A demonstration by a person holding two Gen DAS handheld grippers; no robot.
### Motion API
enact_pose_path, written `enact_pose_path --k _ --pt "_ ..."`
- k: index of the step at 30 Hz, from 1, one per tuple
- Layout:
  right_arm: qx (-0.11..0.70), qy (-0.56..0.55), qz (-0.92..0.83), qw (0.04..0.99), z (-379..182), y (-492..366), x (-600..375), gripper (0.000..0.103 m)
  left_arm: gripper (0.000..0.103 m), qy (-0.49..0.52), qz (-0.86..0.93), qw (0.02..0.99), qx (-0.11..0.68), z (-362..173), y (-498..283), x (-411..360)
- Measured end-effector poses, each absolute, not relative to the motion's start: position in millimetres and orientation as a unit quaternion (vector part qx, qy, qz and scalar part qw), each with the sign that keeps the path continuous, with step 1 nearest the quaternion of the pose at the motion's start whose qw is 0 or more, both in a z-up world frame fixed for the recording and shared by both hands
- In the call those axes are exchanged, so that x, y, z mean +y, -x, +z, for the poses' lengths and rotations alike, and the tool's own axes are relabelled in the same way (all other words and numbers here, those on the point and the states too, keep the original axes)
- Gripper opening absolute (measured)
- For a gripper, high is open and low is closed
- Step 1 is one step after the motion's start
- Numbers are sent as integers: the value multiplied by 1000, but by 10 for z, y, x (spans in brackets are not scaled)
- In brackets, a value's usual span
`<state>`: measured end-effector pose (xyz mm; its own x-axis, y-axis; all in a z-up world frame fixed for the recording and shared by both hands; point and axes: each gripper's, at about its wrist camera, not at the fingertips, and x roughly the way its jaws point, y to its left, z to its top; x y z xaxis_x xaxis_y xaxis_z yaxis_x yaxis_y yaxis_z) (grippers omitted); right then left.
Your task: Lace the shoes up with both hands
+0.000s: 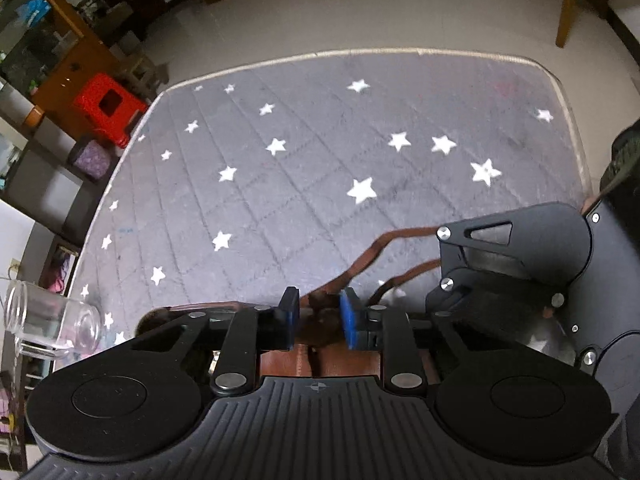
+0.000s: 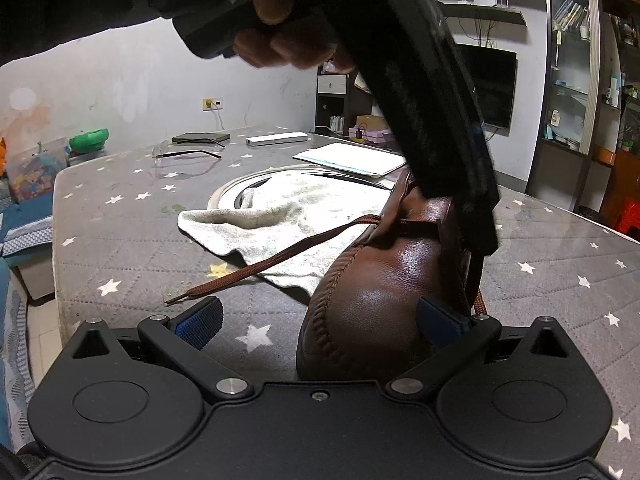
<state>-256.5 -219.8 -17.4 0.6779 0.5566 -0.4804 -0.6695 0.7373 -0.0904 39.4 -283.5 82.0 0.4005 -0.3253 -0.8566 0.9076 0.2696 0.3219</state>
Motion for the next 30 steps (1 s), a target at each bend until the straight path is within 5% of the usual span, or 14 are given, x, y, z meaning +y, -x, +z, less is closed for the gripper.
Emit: enact_pose_path --k 8,30 --pt "218 133 340 905 -172 2551 -2194 103 8 -432 -408 723 352 713 -451 -2897" --pt "222 148 334 904 -192 2559 -2160 103 4 -182 -406 811 379 1168 -687 -2966"
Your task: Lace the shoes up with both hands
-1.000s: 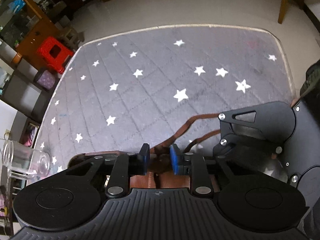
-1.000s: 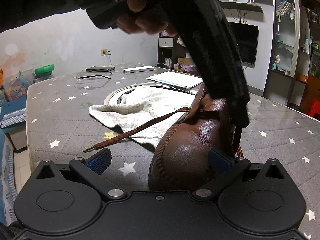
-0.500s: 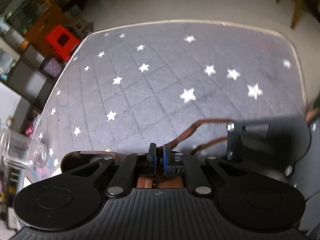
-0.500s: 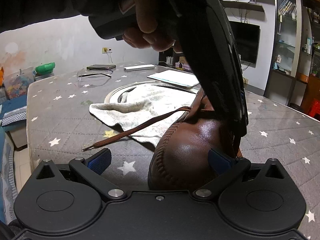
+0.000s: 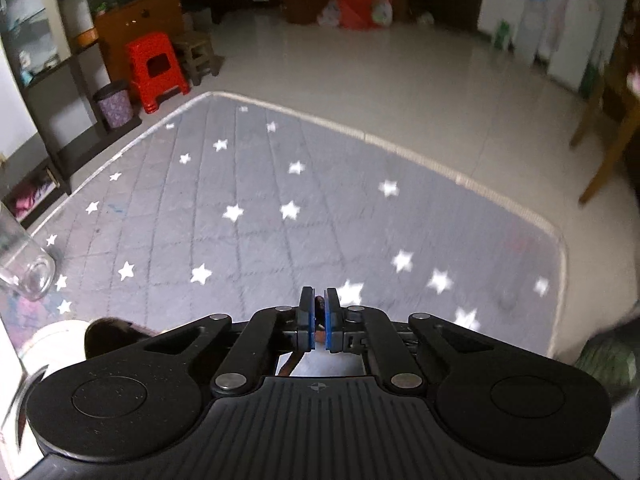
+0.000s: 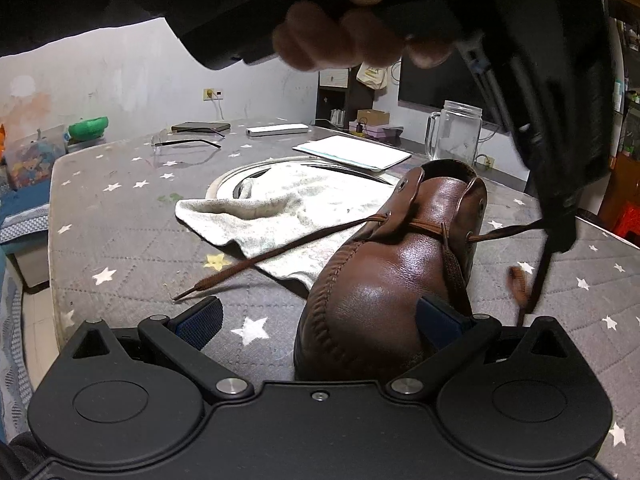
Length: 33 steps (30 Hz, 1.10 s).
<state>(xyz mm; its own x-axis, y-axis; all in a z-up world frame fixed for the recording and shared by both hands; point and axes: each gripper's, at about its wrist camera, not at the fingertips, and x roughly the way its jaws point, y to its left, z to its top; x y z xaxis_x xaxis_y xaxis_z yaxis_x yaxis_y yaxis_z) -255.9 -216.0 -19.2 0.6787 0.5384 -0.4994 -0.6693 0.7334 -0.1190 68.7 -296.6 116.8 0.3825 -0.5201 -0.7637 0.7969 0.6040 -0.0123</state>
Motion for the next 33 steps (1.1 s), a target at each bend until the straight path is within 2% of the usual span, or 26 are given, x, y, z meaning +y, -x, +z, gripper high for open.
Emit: enact_pose_path --k 13,33 --pt "223 159 331 903 -220 2564 -2131 103 4 -123 -435 844 290 2002 -601 -3124" --pt "229 166 326 902 -198 2555 -2117 103 4 -70 -474 858 185 2836 -102 -3233"
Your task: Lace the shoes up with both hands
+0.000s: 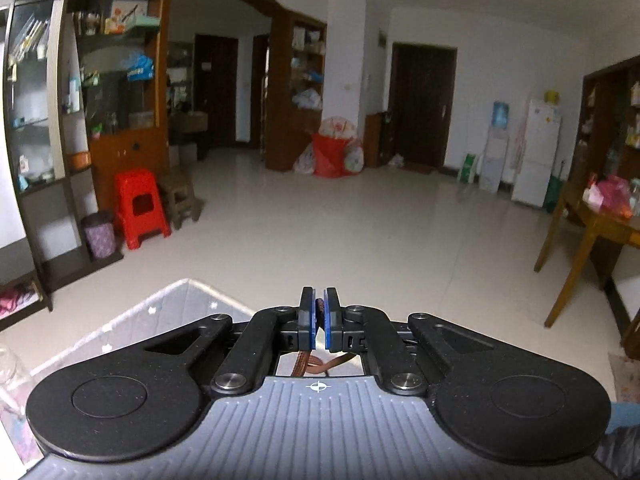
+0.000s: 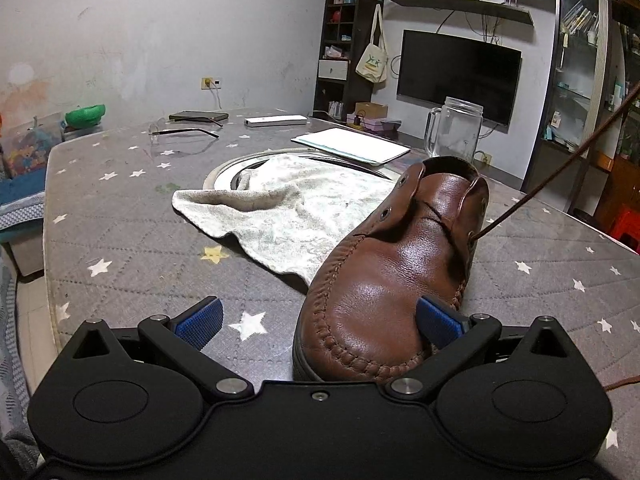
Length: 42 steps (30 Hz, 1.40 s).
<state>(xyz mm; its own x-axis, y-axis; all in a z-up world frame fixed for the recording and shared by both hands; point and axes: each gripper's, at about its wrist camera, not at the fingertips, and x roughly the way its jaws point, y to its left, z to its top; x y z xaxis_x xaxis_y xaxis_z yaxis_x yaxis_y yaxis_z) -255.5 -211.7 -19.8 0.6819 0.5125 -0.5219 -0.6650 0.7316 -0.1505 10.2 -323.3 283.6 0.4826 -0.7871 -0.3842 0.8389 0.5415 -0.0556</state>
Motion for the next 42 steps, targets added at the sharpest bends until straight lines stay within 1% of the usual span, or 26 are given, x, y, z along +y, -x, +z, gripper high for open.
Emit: enact_pose_path --k 5,11,21,30,33,35,37,42 --pt "229 170 326 901 -206 2559 -2112 103 4 -74 -469 865 161 3040 41 -3183" --pt "228 165 327 902 -180 2556 -2128 103 4 -82 -453 870 179 2908 28 -3111" --pt "226 143 317 910 -93 2552 -2242 103 5 -120 -433 856 257 2245 -203 -3123" --pt "223 144 300 916 -72 2573 -2370 103 6 -107 -418 845 317 1671 -551 -3070" --pt "226 146 291 918 -77 2566 -2434 103 11 -104 -406 846 331 1510 -644 -3015" --pt "228 147 288 919 -82 2565 -2465 103 23 -105 -404 846 333 1449 -658 -3000" --pt "231 148 284 919 -94 2575 -2519 103 31 -109 -398 847 336 1375 -661 -2980" --pt "233 155 277 919 -103 2607 -2593 103 35 -104 -392 848 340 1253 -633 -2934"
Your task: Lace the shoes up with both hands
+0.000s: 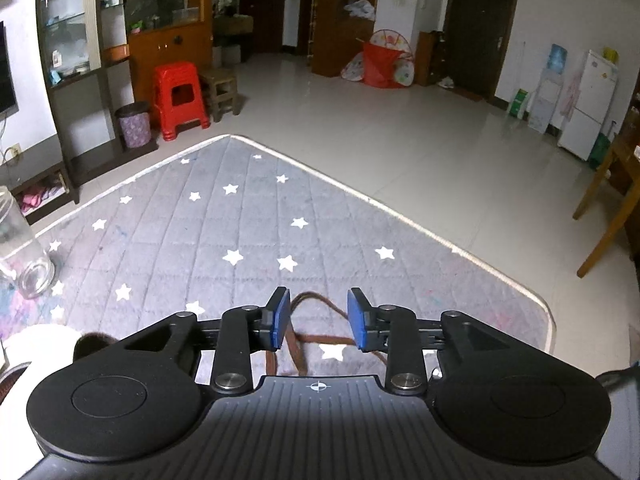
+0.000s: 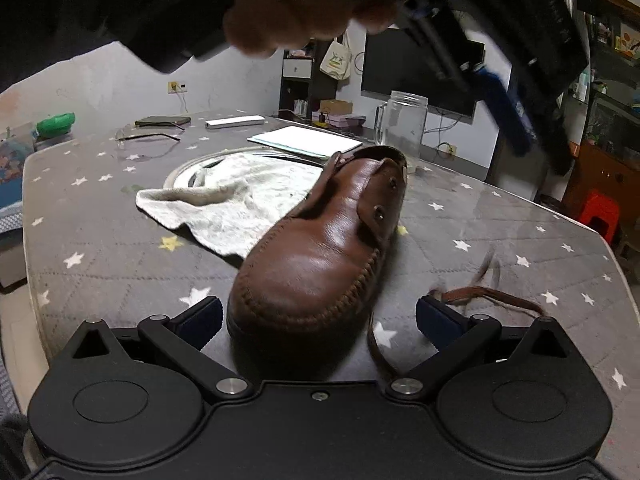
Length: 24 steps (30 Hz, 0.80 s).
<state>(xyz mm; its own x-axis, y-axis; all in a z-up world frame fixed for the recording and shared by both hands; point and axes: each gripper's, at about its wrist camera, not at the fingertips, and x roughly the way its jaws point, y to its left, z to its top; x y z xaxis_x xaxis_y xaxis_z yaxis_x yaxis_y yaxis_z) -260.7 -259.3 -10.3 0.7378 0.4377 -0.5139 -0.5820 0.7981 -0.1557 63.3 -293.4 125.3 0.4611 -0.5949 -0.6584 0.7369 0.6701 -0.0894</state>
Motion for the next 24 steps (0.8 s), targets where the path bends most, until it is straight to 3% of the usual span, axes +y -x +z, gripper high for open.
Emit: enact_pose_path --k 11,24 --pt "238 158 249 925 -80 2598 -2811 103 55 -85 -370 869 316 1168 -459 -2704" --pt "259 142 197 935 -120 2444 -3183 103 66 -82 -353 890 277 1166 -122 -2423"
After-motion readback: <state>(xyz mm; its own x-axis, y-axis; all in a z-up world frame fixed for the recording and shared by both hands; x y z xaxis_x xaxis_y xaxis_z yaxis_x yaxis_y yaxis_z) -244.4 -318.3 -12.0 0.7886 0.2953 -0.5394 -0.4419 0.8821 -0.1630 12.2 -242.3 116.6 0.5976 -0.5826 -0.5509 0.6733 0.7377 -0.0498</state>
